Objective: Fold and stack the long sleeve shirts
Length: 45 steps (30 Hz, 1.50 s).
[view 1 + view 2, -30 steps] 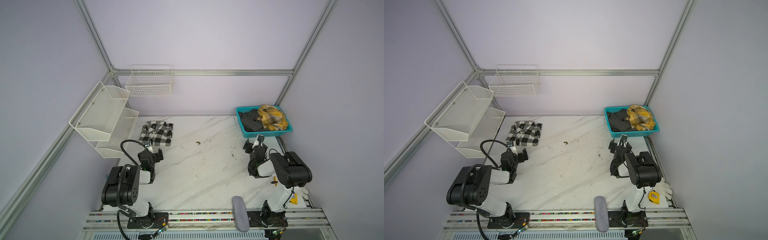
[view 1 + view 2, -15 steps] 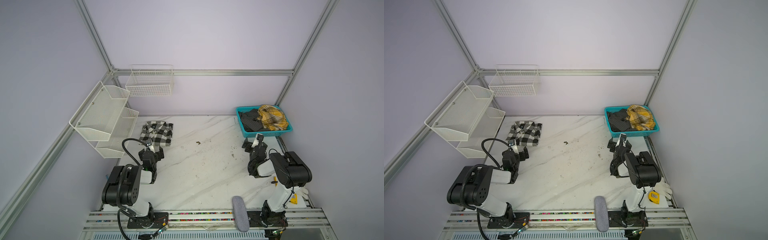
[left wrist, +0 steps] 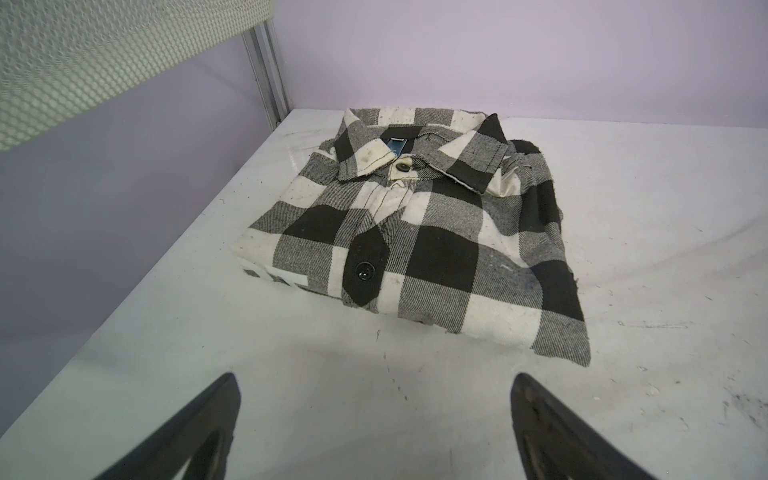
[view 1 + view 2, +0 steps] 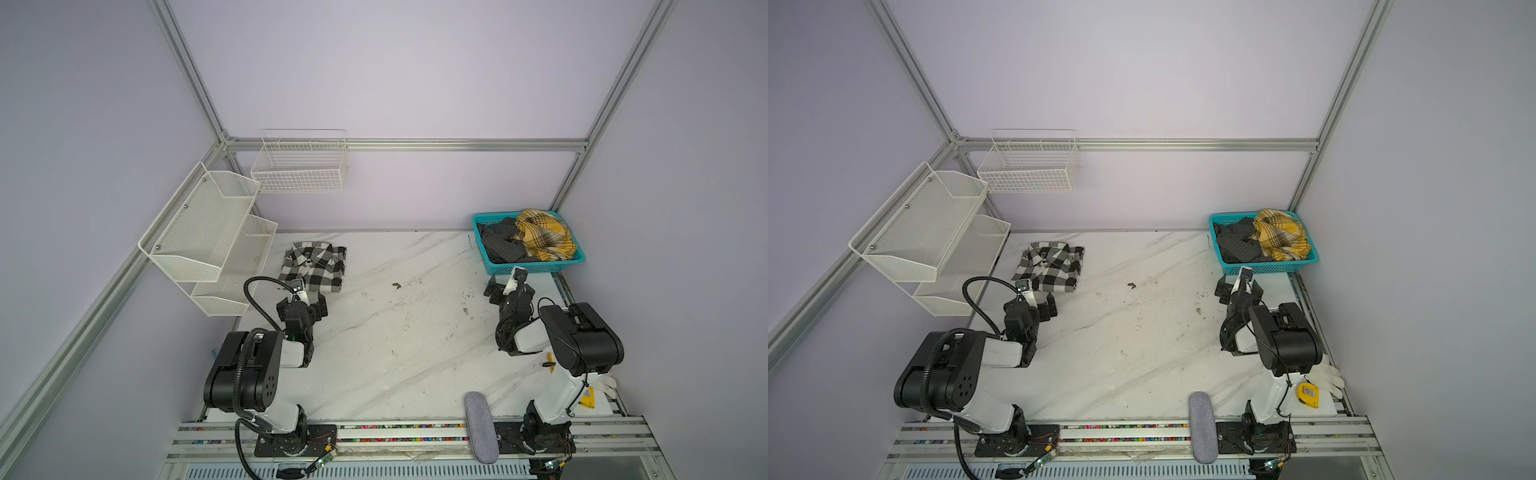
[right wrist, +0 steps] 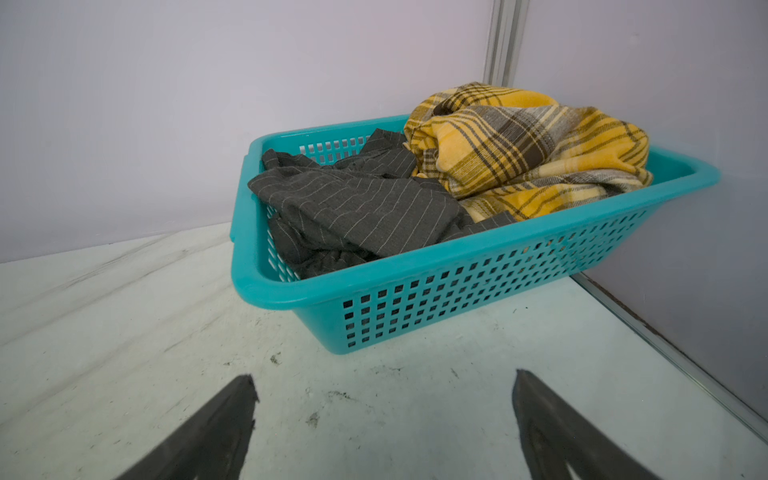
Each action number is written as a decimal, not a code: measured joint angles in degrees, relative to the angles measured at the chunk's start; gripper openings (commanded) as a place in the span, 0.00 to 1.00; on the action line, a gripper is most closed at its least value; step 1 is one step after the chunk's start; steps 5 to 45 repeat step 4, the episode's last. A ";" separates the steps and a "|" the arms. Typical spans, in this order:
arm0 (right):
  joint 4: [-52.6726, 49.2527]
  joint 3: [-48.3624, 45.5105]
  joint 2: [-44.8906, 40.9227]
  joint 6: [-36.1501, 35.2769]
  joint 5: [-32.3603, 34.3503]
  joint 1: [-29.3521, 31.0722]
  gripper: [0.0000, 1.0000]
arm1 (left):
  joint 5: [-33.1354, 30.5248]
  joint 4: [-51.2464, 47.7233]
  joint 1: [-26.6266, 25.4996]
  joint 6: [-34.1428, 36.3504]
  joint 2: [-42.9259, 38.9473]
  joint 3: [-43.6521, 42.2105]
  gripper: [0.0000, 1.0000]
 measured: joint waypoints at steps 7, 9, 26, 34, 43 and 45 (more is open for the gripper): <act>-0.17 0.24 0.00 -0.04 -0.44 -0.04 0.97 | 0.02 -0.02 0.00 0.02 0.00 0.00 1.00; -0.17 0.24 0.00 -0.04 -0.44 -0.04 0.97 | 0.02 -0.02 0.00 0.02 0.00 0.00 1.00; -0.17 0.24 0.00 -0.04 -0.44 -0.04 0.97 | 0.02 -0.02 0.00 0.02 0.00 0.00 1.00; -0.17 0.24 0.00 -0.04 -0.44 -0.04 0.97 | 0.02 -0.02 0.00 0.02 0.00 0.00 1.00; -0.17 0.24 0.00 -0.04 -0.44 -0.04 0.97 | 0.02 -0.02 0.00 0.02 0.00 0.00 1.00; -0.17 0.24 0.00 -0.04 -0.44 -0.04 0.97 | 0.02 -0.02 0.00 0.02 0.00 0.00 1.00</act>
